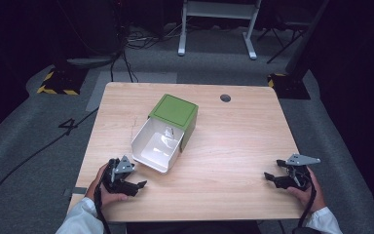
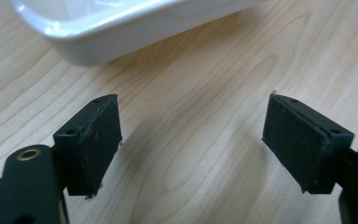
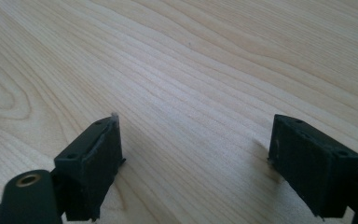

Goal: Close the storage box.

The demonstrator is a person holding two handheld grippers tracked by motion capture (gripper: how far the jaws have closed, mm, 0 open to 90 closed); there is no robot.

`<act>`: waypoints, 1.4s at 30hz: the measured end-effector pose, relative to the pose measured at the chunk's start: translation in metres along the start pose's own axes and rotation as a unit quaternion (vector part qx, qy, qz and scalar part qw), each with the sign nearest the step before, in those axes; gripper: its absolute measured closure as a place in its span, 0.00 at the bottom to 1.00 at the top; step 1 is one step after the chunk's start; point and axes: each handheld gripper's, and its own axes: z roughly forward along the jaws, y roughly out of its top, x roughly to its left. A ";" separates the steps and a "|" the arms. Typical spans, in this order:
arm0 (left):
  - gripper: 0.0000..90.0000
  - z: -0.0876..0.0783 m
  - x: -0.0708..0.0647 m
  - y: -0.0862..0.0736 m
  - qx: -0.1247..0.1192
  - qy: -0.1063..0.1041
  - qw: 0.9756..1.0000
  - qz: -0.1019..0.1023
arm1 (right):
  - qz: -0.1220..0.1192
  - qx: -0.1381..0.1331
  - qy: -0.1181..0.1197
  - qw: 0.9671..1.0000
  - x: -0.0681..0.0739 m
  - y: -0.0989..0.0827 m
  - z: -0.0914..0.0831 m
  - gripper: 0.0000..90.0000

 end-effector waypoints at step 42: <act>0.33 0.006 -0.037 0.057 -0.069 -0.050 0.995 0.058 | 0.001 0.001 0.000 1.000 0.000 0.000 0.000 0.19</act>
